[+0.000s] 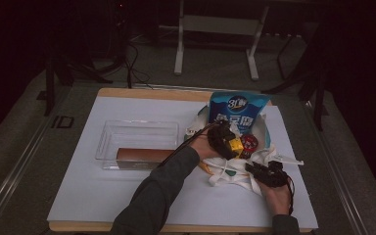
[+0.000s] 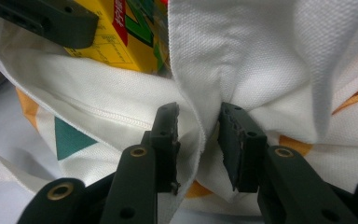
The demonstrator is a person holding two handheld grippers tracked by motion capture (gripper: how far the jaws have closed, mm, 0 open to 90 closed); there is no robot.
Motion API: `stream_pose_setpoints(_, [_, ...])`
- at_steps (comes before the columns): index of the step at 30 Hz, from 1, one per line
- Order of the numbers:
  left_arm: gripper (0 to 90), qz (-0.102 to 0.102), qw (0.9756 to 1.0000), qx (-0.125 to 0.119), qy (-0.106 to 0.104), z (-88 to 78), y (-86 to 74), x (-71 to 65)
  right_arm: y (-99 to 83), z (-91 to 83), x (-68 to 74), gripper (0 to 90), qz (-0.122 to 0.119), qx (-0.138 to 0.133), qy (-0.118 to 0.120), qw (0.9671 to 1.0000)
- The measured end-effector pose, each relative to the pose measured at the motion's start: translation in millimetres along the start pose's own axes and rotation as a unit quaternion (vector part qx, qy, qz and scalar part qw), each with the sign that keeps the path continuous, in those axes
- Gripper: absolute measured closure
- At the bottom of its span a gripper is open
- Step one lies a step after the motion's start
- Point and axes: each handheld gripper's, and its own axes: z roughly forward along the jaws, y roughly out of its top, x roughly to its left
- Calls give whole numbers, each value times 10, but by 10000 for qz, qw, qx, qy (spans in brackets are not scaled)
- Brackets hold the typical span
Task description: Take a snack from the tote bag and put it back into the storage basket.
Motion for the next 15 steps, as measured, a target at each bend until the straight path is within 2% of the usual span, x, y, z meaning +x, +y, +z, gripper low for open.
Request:
stream_pose_setpoints(1, [285, -64, 10000, -30, 37, -13, -2, -2, 0, 0, 0, 673, -1, 0, -1, 10000])
stream_pose_setpoints(6, [285, -79, 9999, -67, 95, -67, -4, -5, -1, 0, 1, 672, -16, 4, -11, 10000])
stream_pose_setpoints(15, [285, -187, 9993, -216, 243, -275, 32, -7, -1, 1, 0, 672, -26, 1, -13, 10000])
